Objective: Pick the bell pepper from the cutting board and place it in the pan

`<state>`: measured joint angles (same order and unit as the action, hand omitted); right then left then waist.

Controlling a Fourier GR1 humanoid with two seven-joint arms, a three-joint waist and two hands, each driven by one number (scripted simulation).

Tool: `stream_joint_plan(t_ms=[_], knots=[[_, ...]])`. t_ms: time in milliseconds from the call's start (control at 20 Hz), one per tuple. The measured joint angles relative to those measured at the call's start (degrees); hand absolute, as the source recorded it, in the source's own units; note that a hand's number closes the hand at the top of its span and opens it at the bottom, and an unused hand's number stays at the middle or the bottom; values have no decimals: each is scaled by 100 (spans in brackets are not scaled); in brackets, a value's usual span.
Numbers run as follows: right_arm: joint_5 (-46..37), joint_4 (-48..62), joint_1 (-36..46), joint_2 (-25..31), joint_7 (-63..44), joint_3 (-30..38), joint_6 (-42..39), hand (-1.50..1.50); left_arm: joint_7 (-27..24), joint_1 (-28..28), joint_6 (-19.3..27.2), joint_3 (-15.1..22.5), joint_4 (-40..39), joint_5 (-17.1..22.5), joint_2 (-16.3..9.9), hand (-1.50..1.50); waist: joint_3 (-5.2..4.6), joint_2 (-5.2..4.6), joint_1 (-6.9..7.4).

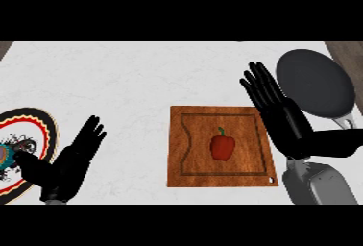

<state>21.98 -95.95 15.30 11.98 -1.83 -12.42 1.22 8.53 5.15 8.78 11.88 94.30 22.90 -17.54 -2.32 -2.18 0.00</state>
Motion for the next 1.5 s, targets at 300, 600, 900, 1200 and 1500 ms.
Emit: stream_joint_plan(t_ms=[300,600,900,1200,1500], knots=[[-264,153,271,208,245,146,-165,150,-780,-505,58,31,-129,-582,113,0,179,162,-9],[-1280,51,-873,861,569,434,430,-150,-1346,-557,125,258,-156,-1024,294,0,214,227,-149],[-2009,-487,-1801,1419,864,473,359,-150,-1461,-665,318,485,-232,-1421,585,0,227,230,-93],[-2574,-825,-1331,1858,-177,293,17,-150,-1478,-781,119,368,-374,-1400,583,0,227,221,-7],[-3094,-760,-441,1991,-1592,-361,-584,-150,-1445,-829,167,499,-375,-1547,749,0,223,214,70]])
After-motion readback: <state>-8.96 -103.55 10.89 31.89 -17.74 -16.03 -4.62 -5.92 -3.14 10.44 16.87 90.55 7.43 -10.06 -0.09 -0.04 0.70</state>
